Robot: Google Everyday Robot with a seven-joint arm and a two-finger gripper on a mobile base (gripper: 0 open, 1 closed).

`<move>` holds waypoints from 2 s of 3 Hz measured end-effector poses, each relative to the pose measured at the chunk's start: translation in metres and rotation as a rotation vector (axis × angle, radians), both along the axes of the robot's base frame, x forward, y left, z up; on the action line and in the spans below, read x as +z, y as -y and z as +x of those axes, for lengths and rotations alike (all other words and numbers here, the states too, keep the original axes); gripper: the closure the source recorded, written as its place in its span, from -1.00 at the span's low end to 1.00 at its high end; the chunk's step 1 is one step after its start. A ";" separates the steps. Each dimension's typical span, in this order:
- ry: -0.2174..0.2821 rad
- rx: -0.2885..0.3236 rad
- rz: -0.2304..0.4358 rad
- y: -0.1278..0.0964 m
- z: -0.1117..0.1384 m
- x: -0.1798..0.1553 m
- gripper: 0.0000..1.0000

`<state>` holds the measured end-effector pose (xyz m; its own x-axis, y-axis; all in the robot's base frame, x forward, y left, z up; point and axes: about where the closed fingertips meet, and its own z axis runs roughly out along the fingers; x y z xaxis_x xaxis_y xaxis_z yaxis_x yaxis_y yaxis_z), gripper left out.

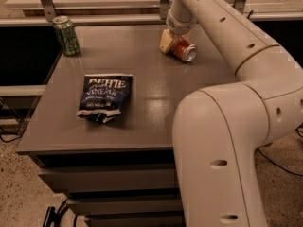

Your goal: Place coke can upright

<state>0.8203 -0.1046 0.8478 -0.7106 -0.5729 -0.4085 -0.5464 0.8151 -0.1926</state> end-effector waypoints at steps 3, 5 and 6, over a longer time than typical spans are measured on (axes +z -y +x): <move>0.020 0.057 0.027 -0.001 -0.024 0.028 1.00; 0.031 0.077 0.107 0.015 -0.066 0.060 1.00; 0.031 0.079 0.149 0.027 -0.093 0.070 1.00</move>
Offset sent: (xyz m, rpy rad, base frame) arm -0.0311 0.0052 0.0369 0.0426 -0.0338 0.0762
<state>0.7277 -0.1316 0.9178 -0.6513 -0.5578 -0.5144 -0.6056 0.7906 -0.0905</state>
